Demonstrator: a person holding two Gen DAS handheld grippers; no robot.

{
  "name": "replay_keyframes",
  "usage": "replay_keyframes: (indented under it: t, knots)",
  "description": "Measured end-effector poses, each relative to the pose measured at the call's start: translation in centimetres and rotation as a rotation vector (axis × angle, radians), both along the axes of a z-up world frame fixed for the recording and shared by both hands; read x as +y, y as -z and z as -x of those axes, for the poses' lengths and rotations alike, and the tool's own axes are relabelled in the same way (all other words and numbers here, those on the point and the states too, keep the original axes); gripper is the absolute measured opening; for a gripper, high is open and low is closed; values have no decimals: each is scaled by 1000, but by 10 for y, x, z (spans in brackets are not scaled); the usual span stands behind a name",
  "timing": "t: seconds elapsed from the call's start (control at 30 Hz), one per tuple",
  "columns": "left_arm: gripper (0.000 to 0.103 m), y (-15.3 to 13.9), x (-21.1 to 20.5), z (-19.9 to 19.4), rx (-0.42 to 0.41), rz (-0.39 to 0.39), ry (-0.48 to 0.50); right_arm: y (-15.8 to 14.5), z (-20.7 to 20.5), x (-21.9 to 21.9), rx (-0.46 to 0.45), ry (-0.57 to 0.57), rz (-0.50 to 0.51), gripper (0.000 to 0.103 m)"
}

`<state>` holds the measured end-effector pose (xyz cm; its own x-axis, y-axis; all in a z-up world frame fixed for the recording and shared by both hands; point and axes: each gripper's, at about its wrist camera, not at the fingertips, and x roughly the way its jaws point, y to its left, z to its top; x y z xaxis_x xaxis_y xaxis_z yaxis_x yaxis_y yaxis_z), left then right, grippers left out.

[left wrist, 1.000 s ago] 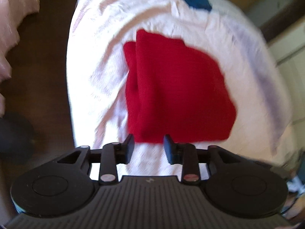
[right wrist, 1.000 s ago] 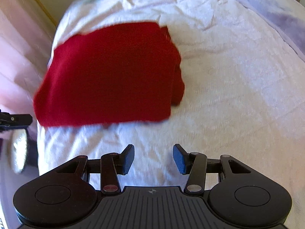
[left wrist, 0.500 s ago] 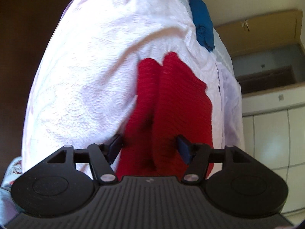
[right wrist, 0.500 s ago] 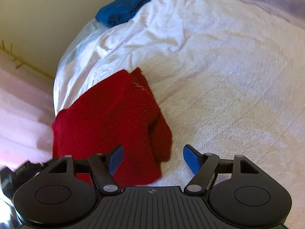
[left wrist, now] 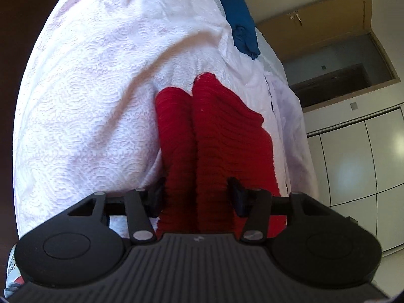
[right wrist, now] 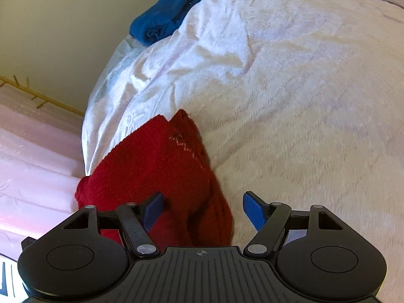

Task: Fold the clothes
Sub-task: 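Lift the red sweater with both grippers and carry it toward the blue garment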

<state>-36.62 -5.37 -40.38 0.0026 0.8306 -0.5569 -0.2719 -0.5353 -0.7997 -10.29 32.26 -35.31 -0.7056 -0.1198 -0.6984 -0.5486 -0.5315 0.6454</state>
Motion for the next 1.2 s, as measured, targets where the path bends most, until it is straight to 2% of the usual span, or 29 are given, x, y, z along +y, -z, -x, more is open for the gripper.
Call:
replay_keyframes:
  t: [0.1, 0.33, 0.5, 0.63, 0.8, 0.83, 0.87, 0.9, 0.93, 1.03, 1.2]
  knots:
    - [47, 5, -2, 4, -13, -26, -21, 4, 4, 8, 26, -38, 19, 73]
    - [38, 10, 12, 10, -41, -59, 24, 25, 14, 27, 79, -59, 133, 73]
    - [41, 13, 21, 12, -37, -43, 40, 36, 26, 38, 95, -99, 199, 74]
    - [42, 19, 19, 16, -65, -50, 35, 54, 48, 36, 63, -167, 231, 74]
    - [39, 23, 21, 20, -80, -61, 44, 69, 66, 30, 110, -188, 283, 73]
    - [36, 23, 20, 20, -80, -65, 46, 69, 68, 28, 119, -194, 282, 69]
    - [32, 23, 20, 21, -79, -69, 49, 70, 69, 27, 127, -198, 285, 59]
    - [27, 22, 17, 21, -77, -76, 52, 71, 69, 25, 138, -198, 293, 38]
    - [24, 20, 15, 20, -71, -80, 58, 72, 67, 23, 157, -190, 314, 32]
    - [20, 12, 16, 20, -45, -86, 78, 67, 60, 16, 188, -165, 312, 27]
    - [19, -19, 12, 13, 16, -104, 145, 35, 30, -3, 265, -111, 258, 25]
